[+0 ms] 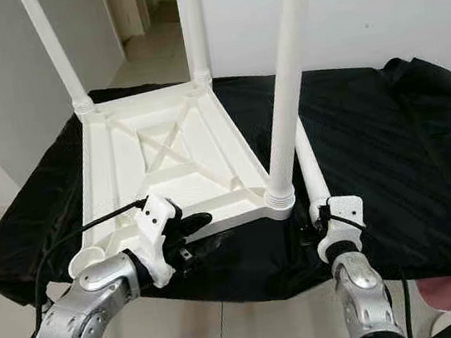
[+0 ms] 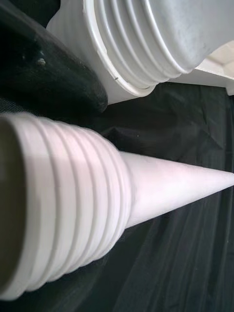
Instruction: Building children table
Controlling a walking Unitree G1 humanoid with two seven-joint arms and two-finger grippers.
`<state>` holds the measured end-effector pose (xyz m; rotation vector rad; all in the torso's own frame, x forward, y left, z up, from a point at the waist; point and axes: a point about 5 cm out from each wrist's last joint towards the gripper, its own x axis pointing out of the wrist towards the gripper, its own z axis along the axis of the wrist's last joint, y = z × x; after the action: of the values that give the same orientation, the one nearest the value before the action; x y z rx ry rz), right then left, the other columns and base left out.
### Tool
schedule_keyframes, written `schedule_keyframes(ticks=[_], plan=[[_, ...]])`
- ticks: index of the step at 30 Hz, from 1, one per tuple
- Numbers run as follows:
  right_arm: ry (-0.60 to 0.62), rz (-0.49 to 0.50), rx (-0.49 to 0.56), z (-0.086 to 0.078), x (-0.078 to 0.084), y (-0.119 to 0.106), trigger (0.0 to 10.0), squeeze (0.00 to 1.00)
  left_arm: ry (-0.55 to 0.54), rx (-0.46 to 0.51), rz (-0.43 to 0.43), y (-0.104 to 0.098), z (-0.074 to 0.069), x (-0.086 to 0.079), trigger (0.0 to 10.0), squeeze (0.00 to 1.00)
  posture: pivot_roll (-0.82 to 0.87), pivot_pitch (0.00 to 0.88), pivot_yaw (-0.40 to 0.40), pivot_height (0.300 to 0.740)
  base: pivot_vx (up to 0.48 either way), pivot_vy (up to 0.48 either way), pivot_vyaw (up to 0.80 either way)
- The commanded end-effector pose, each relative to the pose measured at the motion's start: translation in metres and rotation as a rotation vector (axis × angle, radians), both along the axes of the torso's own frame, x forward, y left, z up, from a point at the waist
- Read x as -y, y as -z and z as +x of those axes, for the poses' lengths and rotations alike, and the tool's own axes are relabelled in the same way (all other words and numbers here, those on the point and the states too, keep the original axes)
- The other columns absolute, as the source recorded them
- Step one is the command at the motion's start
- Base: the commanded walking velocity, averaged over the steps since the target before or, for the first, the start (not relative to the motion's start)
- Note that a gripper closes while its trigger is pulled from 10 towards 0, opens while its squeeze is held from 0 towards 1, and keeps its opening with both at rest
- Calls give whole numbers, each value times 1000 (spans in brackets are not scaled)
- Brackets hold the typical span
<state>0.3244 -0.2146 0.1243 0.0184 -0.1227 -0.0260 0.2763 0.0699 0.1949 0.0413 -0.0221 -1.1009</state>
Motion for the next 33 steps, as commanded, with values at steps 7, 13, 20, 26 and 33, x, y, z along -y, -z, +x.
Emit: schedule_keyframes(ticks=[7, 13, 20, 26, 33], plan=[[-38, -5, -13, 8, -3, 8, 0, 0, 0, -32, 13, 3, -6, -3, 10000, 0, 14, 155, 41, 740, 0, 0, 0], [-61, -3, 0, 10, -5, 10, 0, 0, -11, -44, 18, 3, -6, -4, 10000, 0, 17, 161, 36, 740, 0, 0, 0], [-57, 17, 3, 8, -5, 13, 10000, 0, -21, -56, 12, 3, -7, -5, 10000, 0, 10, 163, 30, 740, 0, 0, 0], [-42, 29, 32, 7, -8, 11, 10000, 0, -45, -58, 4, 4, -7, -6, 10000, 0, -5, 169, 38, 740, 0, 0, 0], [-31, 21, 120, 2, -13, -5, 10000, 0, -68, -68, 5, 5, -2, -8, 10000, 0, -26, 180, 48, 740, 0, 0, 0]])
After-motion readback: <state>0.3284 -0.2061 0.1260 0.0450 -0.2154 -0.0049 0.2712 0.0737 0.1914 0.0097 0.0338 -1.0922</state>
